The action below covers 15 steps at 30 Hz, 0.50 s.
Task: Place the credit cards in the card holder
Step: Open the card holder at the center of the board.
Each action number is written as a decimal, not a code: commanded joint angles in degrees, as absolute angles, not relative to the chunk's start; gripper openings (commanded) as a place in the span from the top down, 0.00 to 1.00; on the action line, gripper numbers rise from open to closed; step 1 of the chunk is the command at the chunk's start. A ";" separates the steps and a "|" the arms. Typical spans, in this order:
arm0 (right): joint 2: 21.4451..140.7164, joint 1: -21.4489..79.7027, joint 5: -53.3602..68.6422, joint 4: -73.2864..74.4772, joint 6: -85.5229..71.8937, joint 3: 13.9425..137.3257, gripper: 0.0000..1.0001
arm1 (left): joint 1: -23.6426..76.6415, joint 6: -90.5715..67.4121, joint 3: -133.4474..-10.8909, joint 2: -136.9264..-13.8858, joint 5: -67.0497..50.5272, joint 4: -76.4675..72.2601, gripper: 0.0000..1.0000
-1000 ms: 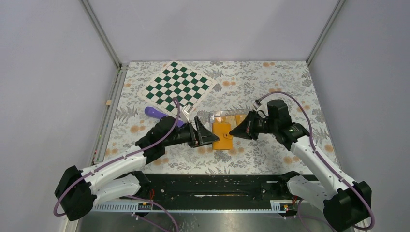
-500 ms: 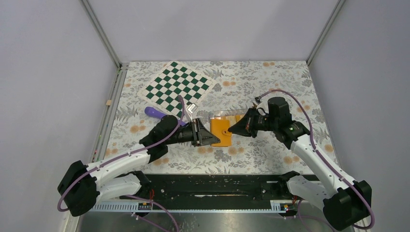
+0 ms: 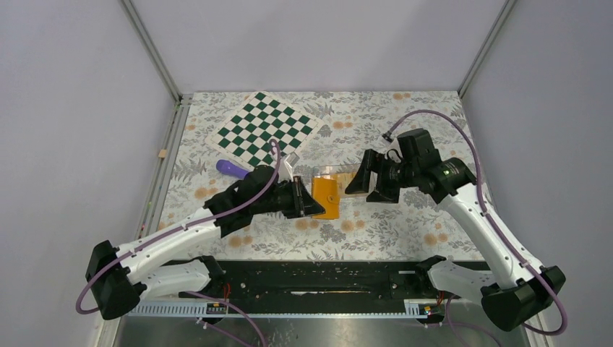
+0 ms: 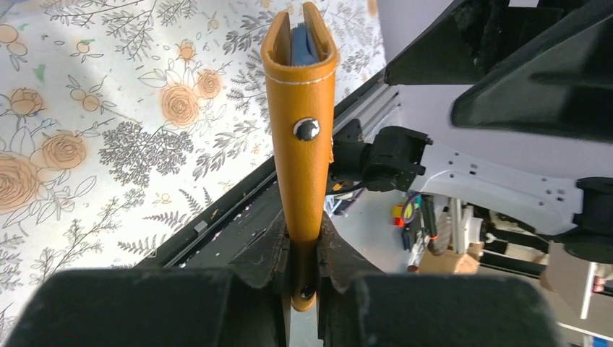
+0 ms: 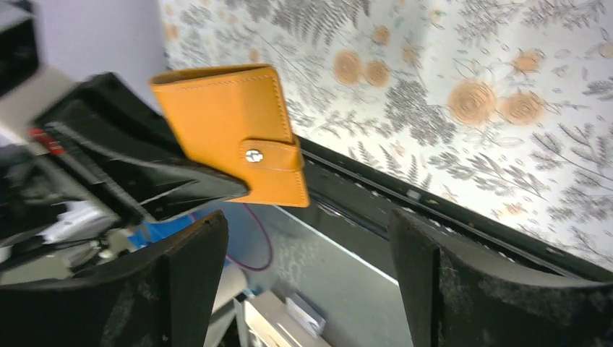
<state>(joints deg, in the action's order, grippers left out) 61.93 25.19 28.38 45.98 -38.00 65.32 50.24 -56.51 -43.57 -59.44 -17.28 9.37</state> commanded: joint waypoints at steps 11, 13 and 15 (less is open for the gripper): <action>76.50 42.48 13.30 55.76 -35.91 76.65 0.19 | 56.22 -51.85 -55.14 -66.24 -8.19 24.87 1.00; 78.32 43.52 12.41 55.60 -36.05 77.42 0.22 | 56.38 -51.68 -55.41 -66.01 -8.51 25.00 1.00; 80.38 44.19 11.50 55.43 -36.32 77.77 0.27 | 56.42 -51.55 -55.38 -65.86 -8.56 24.98 1.00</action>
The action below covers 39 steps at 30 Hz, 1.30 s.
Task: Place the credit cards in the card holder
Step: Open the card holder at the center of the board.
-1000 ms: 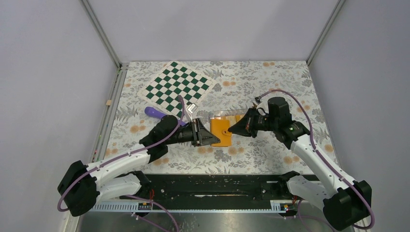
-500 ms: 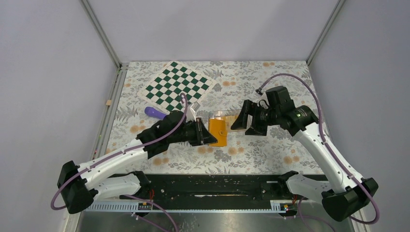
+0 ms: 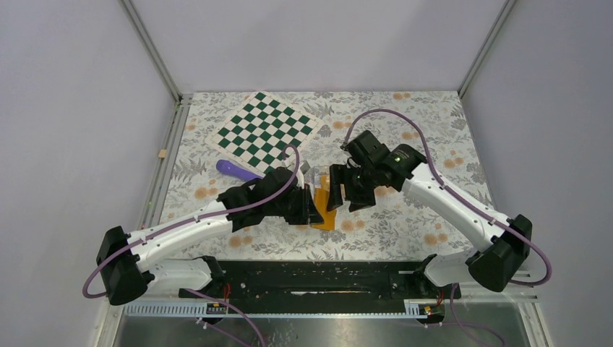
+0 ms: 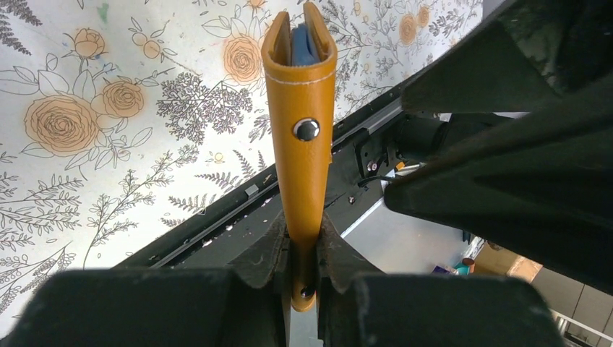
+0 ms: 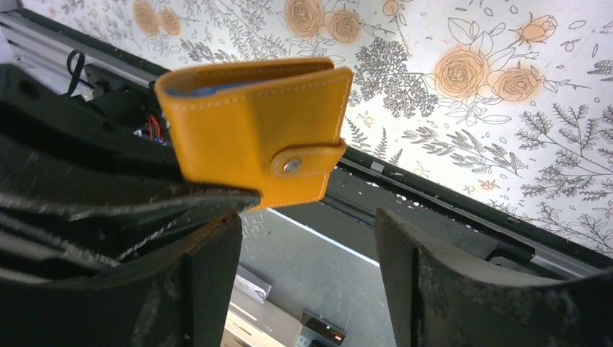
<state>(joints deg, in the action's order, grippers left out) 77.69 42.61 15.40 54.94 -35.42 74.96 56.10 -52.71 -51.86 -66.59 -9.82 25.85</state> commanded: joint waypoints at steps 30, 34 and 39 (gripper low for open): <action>80.14 37.42 6.13 55.73 -32.72 68.36 0.65 | 56.65 -56.24 -48.32 -63.30 -11.53 16.59 1.00; 73.04 32.77 15.30 50.98 -30.44 62.92 0.58 | 56.25 -59.17 -44.40 -62.40 -12.75 11.20 1.00; 67.69 32.51 24.65 45.16 -31.43 57.66 0.36 | 55.95 -61.26 -41.08 -62.74 -14.82 6.07 1.00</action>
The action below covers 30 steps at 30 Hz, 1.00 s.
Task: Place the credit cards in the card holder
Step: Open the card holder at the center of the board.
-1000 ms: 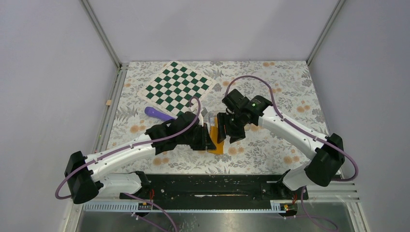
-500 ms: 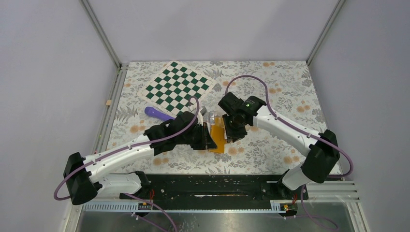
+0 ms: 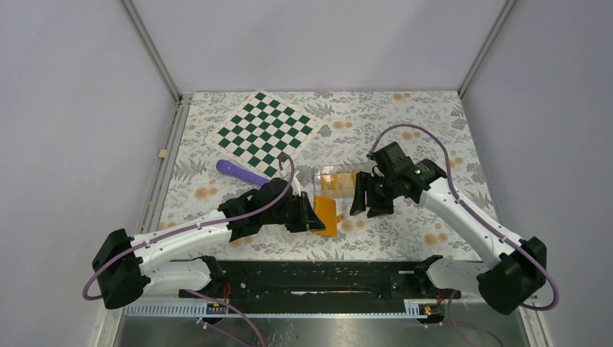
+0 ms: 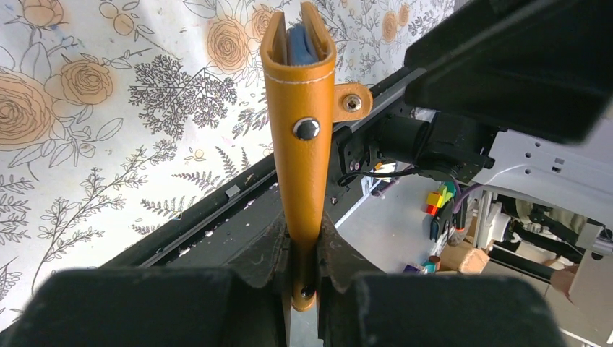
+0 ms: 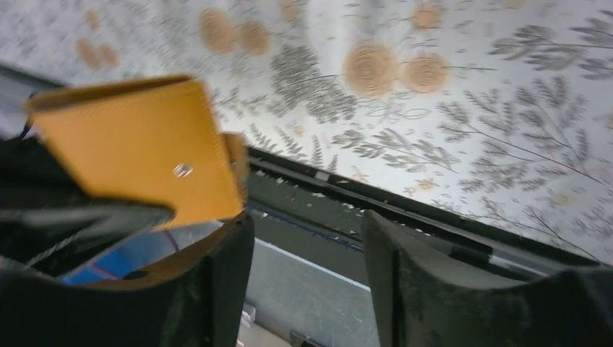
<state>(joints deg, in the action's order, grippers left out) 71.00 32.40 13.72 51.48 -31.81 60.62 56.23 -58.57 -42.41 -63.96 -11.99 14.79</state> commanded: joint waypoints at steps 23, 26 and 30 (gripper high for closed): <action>71.45 32.60 32.88 32.94 -36.40 53.52 0.97 | 55.90 -62.05 -38.70 -61.57 -16.75 3.07 1.00; 69.80 32.59 33.49 32.94 -35.70 53.90 1.00 | 55.83 -61.10 -38.93 -61.08 -15.93 4.38 0.99; 66.99 32.59 34.15 33.52 -33.49 56.49 1.00 | 54.37 -56.63 -41.28 -58.80 -12.69 11.77 0.32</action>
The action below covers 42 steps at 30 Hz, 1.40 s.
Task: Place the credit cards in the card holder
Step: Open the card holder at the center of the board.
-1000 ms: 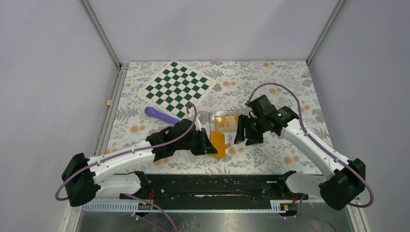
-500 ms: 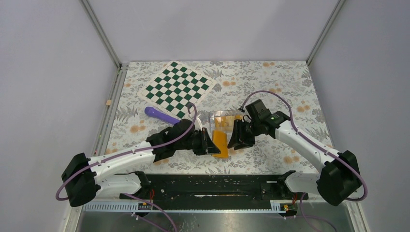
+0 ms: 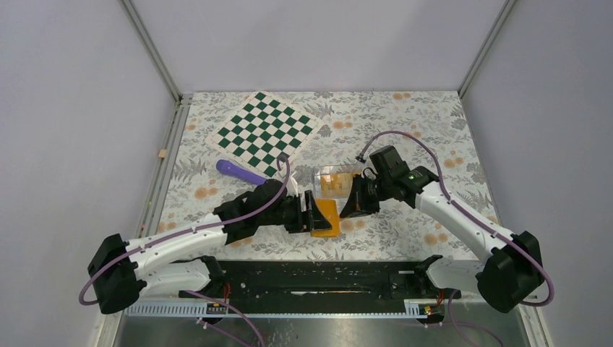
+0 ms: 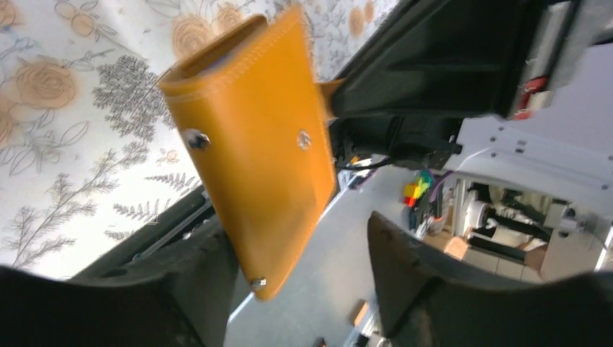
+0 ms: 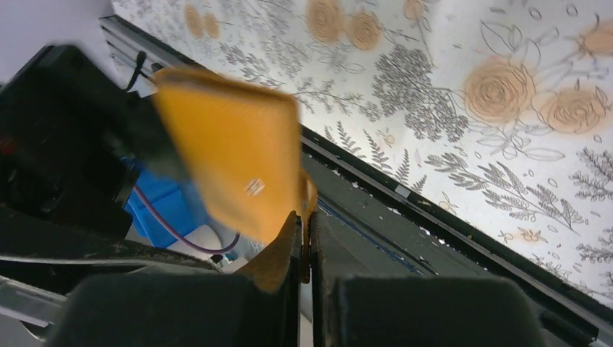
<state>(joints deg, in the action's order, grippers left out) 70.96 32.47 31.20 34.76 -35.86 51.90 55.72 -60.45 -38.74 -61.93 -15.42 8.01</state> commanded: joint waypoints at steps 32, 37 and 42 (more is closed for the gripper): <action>66.83 32.61 74.35 35.27 -26.33 75.32 1.00 | 45.26 -4.02 -48.88 -48.58 -46.09 -0.97 0.04; 67.12 32.69 75.39 33.35 -28.34 74.55 1.00 | 45.97 -5.19 -49.19 -51.98 -48.68 -7.59 0.03; 67.57 32.70 76.38 31.18 -29.97 73.78 1.00 | 47.44 -6.98 -48.84 -53.03 -48.49 -11.49 0.02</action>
